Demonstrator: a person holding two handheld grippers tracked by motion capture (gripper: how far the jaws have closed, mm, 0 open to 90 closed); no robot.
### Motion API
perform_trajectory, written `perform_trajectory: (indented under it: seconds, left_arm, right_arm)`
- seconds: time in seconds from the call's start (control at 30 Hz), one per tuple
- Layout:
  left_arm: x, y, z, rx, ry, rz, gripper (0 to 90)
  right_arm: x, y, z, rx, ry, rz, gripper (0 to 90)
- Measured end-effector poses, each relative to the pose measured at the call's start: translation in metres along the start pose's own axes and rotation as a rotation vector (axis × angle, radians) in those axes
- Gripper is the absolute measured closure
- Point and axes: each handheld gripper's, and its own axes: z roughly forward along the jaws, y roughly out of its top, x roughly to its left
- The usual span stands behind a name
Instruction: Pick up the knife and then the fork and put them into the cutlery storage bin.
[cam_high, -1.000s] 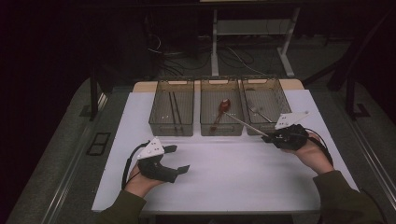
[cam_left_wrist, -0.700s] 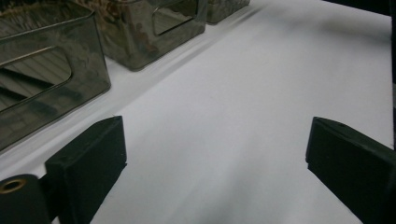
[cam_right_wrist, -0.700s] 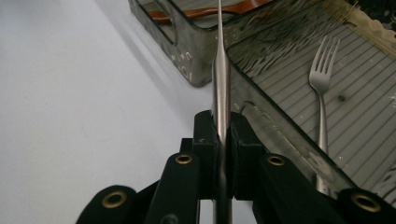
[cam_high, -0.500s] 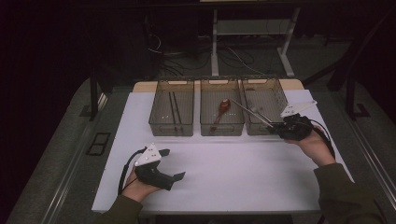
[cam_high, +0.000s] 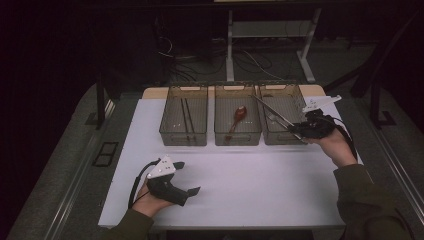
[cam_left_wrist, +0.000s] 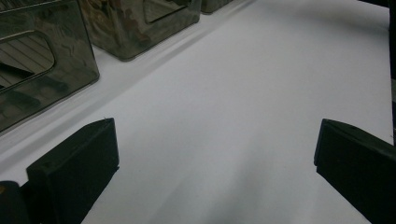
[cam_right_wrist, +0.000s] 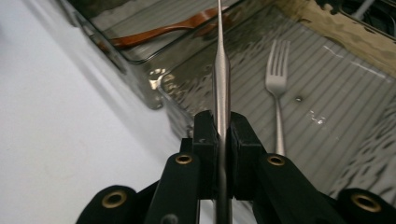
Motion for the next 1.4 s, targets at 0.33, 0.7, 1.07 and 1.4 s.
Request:
perform_trajectory:
  seconds: [0.33,0.7,1.07,1.4]
  left_arm:
    - [0.0,0.0,0.001,0.003,-0.007,0.002,0.0]
    - [0.001,0.0,0.001,0.005,-0.009,-0.002,0.0]
    - [0.001,0.0,0.001,0.005,-0.014,-0.002,0.0]
    - [0.001,0.0,0.002,0.007,-0.02,0.0,0.0]
  right_arm:
    - [-0.023,0.016,-0.002,0.015,-0.061,0.09,82.2]
    - [-0.052,0.022,0.012,0.06,-0.12,0.196,82.2]
    - [-0.069,0.025,0.036,0.146,-0.145,0.291,82.2]
    - [-0.066,0.028,0.059,0.226,-0.138,0.304,82.1]
